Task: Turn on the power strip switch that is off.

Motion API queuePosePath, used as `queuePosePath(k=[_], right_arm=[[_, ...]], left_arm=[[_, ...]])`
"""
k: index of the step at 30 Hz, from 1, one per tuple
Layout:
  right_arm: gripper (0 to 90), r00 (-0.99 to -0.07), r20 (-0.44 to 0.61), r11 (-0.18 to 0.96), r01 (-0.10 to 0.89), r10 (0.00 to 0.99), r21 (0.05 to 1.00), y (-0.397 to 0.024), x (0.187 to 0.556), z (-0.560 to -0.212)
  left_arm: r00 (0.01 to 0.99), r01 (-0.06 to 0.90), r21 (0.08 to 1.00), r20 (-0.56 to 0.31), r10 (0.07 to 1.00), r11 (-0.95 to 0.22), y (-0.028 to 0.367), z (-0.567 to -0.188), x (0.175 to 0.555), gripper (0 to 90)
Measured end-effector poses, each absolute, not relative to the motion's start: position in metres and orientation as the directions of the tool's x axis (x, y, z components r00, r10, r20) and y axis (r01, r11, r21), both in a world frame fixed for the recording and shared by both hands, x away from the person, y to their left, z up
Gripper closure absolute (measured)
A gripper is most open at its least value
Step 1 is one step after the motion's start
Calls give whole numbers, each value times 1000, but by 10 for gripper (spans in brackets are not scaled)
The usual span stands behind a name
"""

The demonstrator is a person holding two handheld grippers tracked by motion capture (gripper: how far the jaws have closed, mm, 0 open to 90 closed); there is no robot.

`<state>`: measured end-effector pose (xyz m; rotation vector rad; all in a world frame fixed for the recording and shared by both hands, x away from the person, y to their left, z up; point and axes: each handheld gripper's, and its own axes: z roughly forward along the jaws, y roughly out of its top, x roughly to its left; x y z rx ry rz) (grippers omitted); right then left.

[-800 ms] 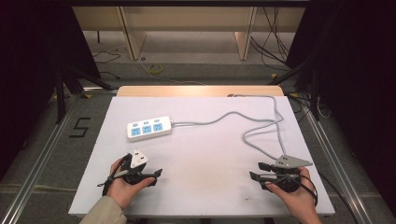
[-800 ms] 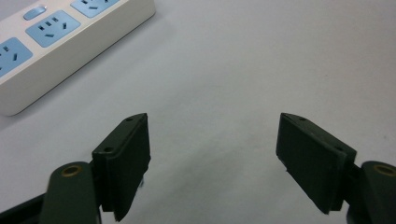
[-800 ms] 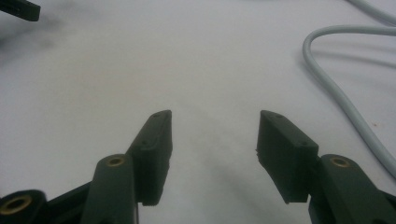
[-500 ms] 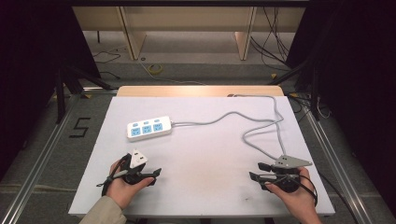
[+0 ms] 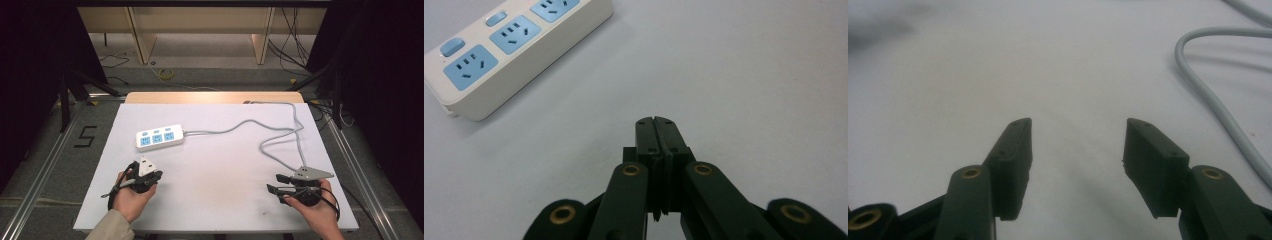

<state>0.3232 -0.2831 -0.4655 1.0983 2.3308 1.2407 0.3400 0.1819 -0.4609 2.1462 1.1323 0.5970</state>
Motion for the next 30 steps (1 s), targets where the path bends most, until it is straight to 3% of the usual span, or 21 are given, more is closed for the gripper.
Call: queuePosePath(k=[16,30], right_arm=[[456,-675,96,349,491,731,798,-282,324,-466],[426,-677,105,343,492,728,800,-281,324,-466]], left_arm=[[479,609,702,47,877,-370,183,-451,354,896],[468,613,699,55,882,-368,182,-446,365,896]])
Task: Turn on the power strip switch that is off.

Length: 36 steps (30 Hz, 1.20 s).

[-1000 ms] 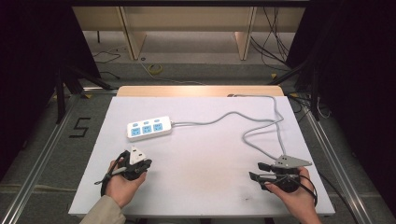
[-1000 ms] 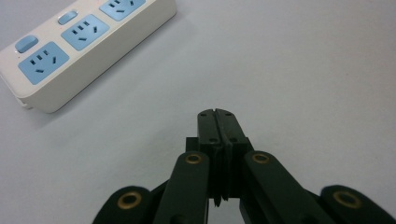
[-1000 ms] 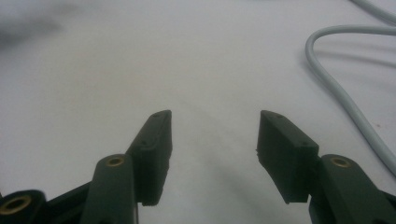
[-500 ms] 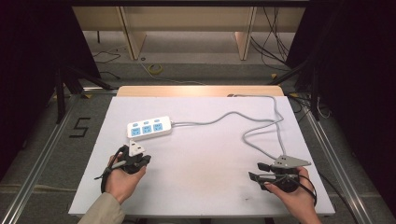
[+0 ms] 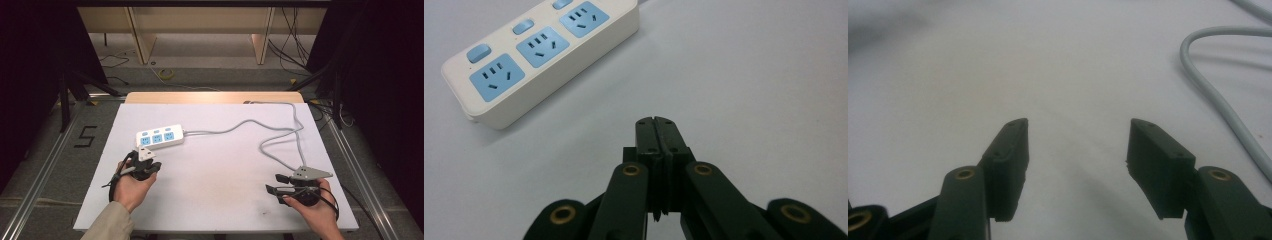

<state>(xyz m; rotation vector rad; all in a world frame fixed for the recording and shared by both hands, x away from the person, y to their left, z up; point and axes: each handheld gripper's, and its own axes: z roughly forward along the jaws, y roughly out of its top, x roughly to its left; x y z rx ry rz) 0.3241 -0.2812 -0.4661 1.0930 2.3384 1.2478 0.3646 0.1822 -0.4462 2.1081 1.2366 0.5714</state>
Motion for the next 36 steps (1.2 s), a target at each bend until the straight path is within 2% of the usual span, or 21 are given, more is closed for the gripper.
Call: queuePosePath(k=[36], right_arm=[[423,-678,97,348,489,729,800,-280,324,-466]], left_arm=[[411,656,674,59,910,-340,189,-432,389,897]])
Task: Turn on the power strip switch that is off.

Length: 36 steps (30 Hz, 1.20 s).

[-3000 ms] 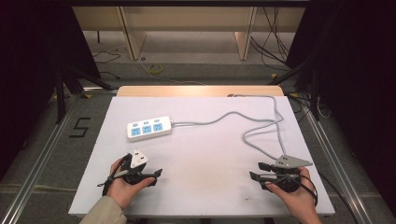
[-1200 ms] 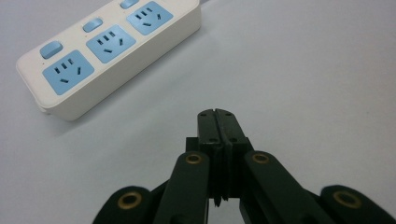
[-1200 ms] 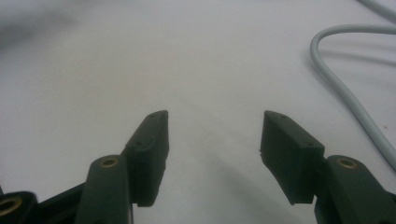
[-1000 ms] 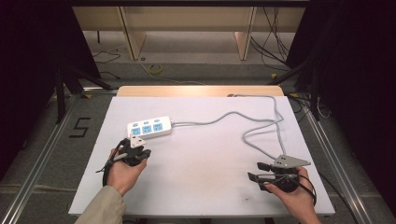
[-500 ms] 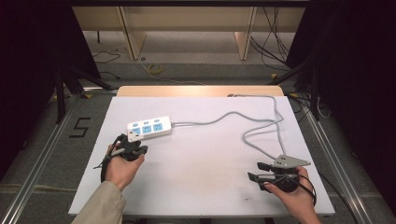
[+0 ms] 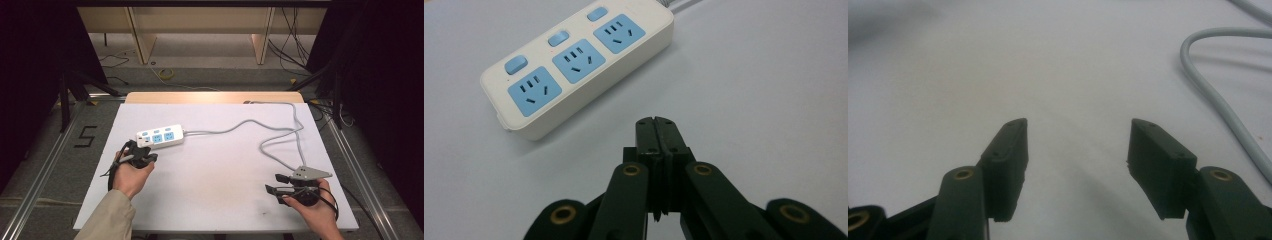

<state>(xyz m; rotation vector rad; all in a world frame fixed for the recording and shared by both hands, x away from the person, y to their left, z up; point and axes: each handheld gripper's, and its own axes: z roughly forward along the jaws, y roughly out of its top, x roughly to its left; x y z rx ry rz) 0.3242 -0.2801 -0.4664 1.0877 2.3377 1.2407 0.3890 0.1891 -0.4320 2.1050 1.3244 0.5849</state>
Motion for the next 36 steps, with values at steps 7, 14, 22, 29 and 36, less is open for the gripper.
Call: queuePosePath(k=[7,14,22,29,36], right_arm=[[424,-677,98,349,491,730,798,-280,324,-467],[424,-677,98,349,492,730,797,-280,325,-467],[425,-676,99,348,493,730,798,-280,325,-467],[425,-673,102,343,494,732,799,-280,325,-467],[425,-674,102,343,494,732,799,-279,325,-467]], left_arm=[[403,664,670,54,914,-333,190,-430,393,897],[401,668,666,55,915,-333,191,-429,397,897],[399,675,658,56,915,-335,190,-429,402,897],[396,678,651,66,916,-341,192,-426,407,897],[391,680,647,76,917,-344,194,-422,412,897]])
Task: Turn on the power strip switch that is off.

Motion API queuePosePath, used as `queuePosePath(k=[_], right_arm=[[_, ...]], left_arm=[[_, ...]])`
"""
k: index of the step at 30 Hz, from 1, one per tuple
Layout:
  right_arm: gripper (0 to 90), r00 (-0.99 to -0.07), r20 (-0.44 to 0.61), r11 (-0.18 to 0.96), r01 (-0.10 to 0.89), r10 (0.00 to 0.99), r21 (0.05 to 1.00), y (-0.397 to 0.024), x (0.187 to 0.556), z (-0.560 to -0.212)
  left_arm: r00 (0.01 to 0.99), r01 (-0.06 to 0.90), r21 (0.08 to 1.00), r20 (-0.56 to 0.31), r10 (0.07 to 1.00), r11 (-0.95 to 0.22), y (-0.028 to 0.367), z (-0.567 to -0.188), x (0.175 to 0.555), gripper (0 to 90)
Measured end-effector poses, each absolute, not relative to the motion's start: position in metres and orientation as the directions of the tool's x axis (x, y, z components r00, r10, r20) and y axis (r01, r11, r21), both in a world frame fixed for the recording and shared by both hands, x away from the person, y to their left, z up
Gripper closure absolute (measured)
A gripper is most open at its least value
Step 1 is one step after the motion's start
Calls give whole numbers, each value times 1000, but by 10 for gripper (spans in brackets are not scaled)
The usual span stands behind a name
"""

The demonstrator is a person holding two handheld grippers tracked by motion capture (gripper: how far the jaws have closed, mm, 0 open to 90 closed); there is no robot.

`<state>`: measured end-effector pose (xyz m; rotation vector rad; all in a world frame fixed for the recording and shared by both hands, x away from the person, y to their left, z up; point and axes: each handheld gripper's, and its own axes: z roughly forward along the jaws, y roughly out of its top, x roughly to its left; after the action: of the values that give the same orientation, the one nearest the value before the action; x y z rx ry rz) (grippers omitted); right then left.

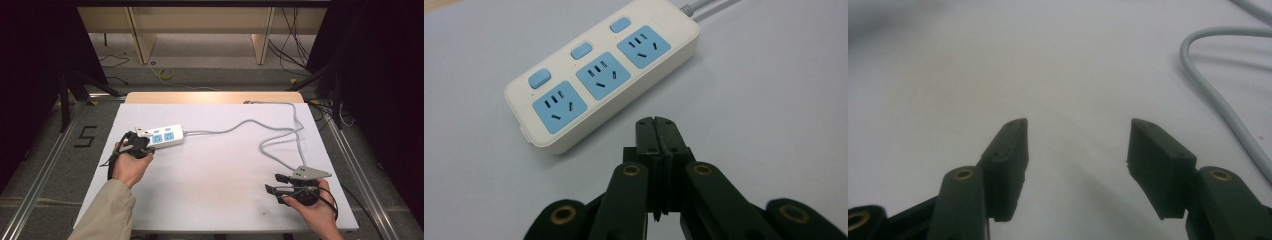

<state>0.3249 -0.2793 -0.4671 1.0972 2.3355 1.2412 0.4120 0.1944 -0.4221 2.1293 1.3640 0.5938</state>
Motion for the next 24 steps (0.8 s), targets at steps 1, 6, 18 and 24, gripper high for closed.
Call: queuePosePath(k=[1,6,18,24], right_arm=[[425,-675,100,346,493,731,798,-279,325,-467],[426,-673,102,343,494,733,799,-280,325,-467],[426,-673,101,344,493,732,799,-279,325,-467],[426,-676,98,348,492,731,798,-279,325,-467]], left_arm=[[390,681,647,76,918,-343,195,-422,413,897],[386,688,642,74,920,-340,196,-423,416,898],[384,696,632,75,920,-341,197,-419,421,898],[383,699,627,76,921,-342,199,-418,423,897]])
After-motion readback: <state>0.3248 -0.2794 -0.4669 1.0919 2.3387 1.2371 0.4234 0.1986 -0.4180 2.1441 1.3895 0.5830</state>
